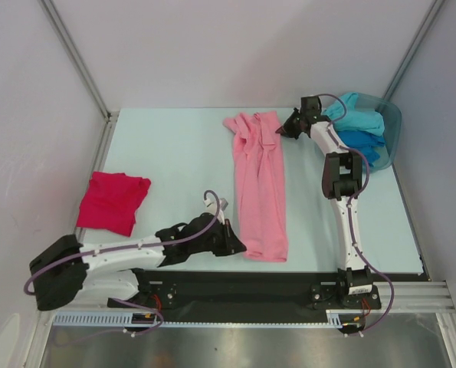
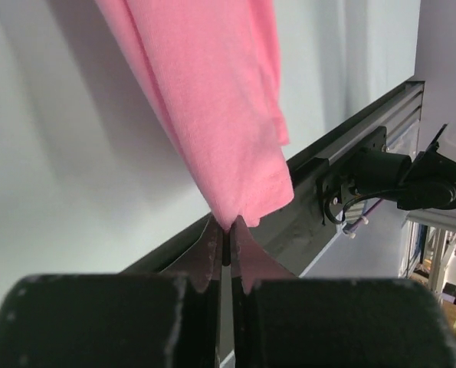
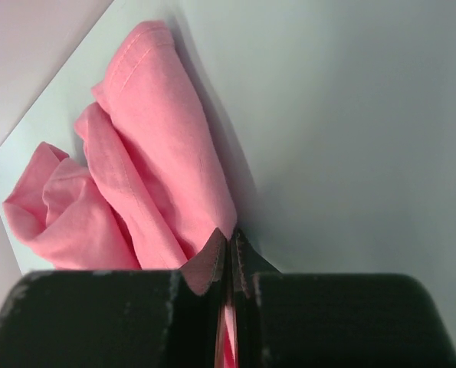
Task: Fold and stack the t-shirts
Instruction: Fold the tshirt
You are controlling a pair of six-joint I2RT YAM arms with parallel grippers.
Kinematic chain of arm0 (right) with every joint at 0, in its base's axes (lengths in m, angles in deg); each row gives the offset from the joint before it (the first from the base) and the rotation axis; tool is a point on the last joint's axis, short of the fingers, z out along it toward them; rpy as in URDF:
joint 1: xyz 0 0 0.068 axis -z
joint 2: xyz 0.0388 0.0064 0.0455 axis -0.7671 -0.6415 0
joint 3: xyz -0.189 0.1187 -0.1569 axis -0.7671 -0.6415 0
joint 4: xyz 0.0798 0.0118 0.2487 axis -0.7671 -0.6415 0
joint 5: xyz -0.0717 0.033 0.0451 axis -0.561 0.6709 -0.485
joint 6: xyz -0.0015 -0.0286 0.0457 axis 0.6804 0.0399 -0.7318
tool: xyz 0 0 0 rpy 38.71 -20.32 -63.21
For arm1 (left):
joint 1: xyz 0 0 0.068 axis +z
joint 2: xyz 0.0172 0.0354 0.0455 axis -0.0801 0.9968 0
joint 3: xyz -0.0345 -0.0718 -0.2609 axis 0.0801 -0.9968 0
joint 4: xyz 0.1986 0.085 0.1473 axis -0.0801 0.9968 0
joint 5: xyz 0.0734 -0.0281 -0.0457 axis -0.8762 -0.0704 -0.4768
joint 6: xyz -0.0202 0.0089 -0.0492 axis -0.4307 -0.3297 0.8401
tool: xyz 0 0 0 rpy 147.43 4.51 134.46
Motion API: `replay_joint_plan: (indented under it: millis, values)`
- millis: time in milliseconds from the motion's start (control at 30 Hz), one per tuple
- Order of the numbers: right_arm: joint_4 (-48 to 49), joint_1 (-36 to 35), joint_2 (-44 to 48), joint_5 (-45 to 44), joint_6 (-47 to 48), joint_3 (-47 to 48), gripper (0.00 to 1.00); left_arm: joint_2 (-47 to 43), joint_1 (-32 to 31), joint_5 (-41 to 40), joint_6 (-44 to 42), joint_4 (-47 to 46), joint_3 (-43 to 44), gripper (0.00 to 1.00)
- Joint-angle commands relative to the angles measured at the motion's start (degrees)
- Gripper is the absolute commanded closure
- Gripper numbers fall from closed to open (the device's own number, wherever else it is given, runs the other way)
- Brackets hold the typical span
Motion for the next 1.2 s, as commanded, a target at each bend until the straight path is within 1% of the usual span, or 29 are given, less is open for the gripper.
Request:
replay_joint_plan:
  millis: [0, 33, 100, 233, 267, 300, 333, 367, 433, 467, 500, 533, 567, 633, 667, 767, 900, 1000, 1033, 1100, 1167]
  values:
    - [-0.2, 1.3, -1.0, -1.5, 0.6, 3.4, 1.0, -6.5, -0.9, -2.2, 2.0, 9.8, -2.3, 1.0]
    - [-0.3, 1.5, -0.9, -1.7, 0.6, 3.4, 1.0, -8.0, -0.9, -2.2, 2.0, 10.0, -3.2, 1.0]
    - [-0.3, 1.4, -0.8, -1.7, 0.6, 3.0, 1.0, -8.2, -0.9, -2.2, 3.0, 9.9, -4.1, 1.0]
    - [-0.4, 1.3, -0.8, -1.8, 0.6, 2.6, 1.0, -7.0, -2.0, -2.2, 4.2, 8.3, -5.6, 0.99]
    - [-0.6, 1.3, -0.8, -1.8, 0.7, 2.7, 1.0, -6.5, -2.2, -2.2, 4.4, 7.5, -5.7, 0.98]
    - [-0.5, 1.3, -0.6, -1.8, 0.9, 2.7, 1.0, -6.2, -2.6, -2.2, 4.4, 7.3, -5.8, 0.92]
    - [-0.7, 1.3, -0.6, -1.8, 1.1, 2.5, 1.0, -5.5, -2.7, -3.7, 4.2, 7.2, -5.7, 0.75]
    - [-0.6, 1.4, -0.5, -1.7, 1.1, 2.3, 0.98, -5.5, -2.8, -3.7, 4.1, 7.0, -5.6, 0.66]
    - [-0.4, 1.3, -0.4, -1.6, 1.2, 1.6, 0.96, -4.4, -3.0, -4.0, 3.9, 7.0, -5.3, 0.54]
    - [-0.3, 1.3, -0.3, -1.4, 1.3, 1.3, 0.93, -4.1, -3.0, -4.1, 3.8, 7.0, -5.3, 0.53]
    - [-0.2, 1.3, -0.1, -1.1, 1.3, 0.8, 0.83, -3.8, -3.1, -4.2, 3.8, 6.9, -5.2, 0.52]
    - [0.3, 1.3, 0.0, -0.8, 1.2, 0.2, 0.76, -3.8, -3.2, -4.3, 3.8, 6.8, -5.3, 0.51]
    - [0.3, 1.3, 0.0, -0.5, 1.3, 0.0, 0.66, -3.6, -3.2, -4.6, 3.8, 6.8, -5.2, 0.51]
    - [0.0, 1.1, 0.2, -0.5, 1.6, -0.2, 0.52, -3.5, -3.3, -4.9, 3.6, 6.6, -5.3, 0.51]
    - [-0.1, 1.0, 0.7, -0.5, 1.8, -0.4, 0.43, -3.7, -3.3, -4.9, 3.6, 6.6, -5.3, 0.51]
    - [-0.1, 0.5, 2.5, -1.3, 2.0, -1.2, 0.37, -3.8, -3.3, -5.7, 3.5, 6.4, -5.5, 0.51]
    - [-0.9, 0.0, 7.6, -3.2, 1.9, -1.2, 0.36, -5.3, -3.4, -8.0, 2.5, 6.9, -5.6, 0.51]
    - [-4.2, -0.2, 10.8, -6.0, 2.2, -1.4, 0.35, -8.8, -3.3, -12.3, 0.7, 7.7, -5.4, 0.51]
    - [-5.9, -0.3, 13.4, -7.0, 2.5, -2.7, 0.35, -9.8, -3.3, -14.7, 0.1, 7.7, -4.9, 0.5]
    - [-8.0, -0.5, 16.4, -9.7, 2.9, -4.9, 0.35, -12.1, -2.7, -16.7, -1.7, 9.3, -3.5, 0.5]
    - [-9.7, -0.9, 22.3, -11.8, 3.2, -10.6, 0.35, -13.1, -2.1, -18.8, -4.4, 10.1, -1.6, 0.48]
